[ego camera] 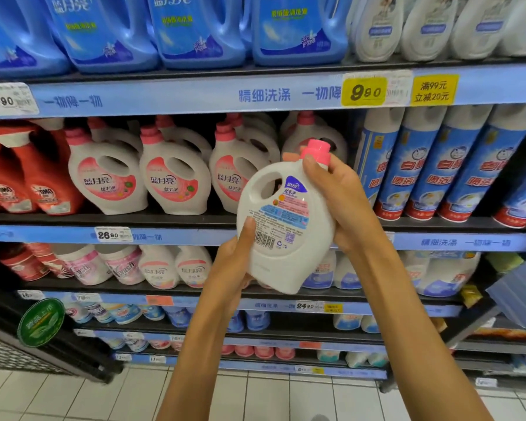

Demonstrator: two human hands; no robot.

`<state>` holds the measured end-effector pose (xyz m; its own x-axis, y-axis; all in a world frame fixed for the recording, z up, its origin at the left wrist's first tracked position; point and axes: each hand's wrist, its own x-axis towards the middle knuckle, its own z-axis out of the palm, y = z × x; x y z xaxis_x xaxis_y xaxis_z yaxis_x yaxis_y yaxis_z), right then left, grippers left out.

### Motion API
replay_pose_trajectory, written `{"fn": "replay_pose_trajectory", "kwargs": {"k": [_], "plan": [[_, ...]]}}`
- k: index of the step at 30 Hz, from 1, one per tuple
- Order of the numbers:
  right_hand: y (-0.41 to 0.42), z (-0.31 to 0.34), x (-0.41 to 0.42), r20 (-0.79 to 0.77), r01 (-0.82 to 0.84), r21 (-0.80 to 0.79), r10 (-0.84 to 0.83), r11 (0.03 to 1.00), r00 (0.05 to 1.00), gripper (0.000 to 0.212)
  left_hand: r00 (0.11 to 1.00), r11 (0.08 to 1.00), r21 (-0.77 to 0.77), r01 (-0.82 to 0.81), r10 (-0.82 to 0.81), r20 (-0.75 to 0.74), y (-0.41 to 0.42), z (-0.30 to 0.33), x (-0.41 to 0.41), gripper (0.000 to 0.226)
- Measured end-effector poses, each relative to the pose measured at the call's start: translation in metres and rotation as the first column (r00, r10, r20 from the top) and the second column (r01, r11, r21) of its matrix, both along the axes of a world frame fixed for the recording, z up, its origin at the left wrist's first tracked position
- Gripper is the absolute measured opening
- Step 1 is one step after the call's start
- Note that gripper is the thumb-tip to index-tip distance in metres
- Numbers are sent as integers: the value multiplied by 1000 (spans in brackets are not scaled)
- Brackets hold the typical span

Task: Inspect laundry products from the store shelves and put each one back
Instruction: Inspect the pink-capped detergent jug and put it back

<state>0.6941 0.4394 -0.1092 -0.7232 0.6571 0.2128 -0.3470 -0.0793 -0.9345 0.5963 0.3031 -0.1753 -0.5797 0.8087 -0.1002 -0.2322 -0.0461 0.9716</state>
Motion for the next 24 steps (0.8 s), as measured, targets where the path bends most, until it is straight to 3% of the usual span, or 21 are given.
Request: {"fn": "replay_pose_trajectory", "kwargs": {"k": [3,6,9,11,14,16,20,22,24], "plan": [[1,2,-2,-39,-66,-38,64,997,997,38,995,998,65,-25,18,95,8,-4,8,43],[5,-4,-7,-32,-126,-70,124,990,992,58,954,990,127,60,-94,284,13,-4,14,35],[3,-11,-15,10,-129,-114,131,985,991,81,933,980,23,199,-197,302,13,1,25,33],[4,-14,-16,63,-36,-60,40,998,997,77,945,974,-23,225,-212,248,16,2,29,34],[9,-17,-13,173,202,73,-212,977,962,55,949,977,128,169,-196,246,13,7,20,47],[16,-16,-10,256,295,116,-315,949,914,55,927,964,189,187,-237,290,11,13,16,61],[26,-15,-10,385,267,284,-365,921,848,61,942,965,215,150,-206,266,10,5,21,70],[25,-16,-10,350,264,294,-361,919,864,60,944,970,205,130,-184,273,11,5,24,71],[24,-19,-5,267,223,297,-305,928,914,44,925,971,223,91,-165,343,12,4,24,63]]}}
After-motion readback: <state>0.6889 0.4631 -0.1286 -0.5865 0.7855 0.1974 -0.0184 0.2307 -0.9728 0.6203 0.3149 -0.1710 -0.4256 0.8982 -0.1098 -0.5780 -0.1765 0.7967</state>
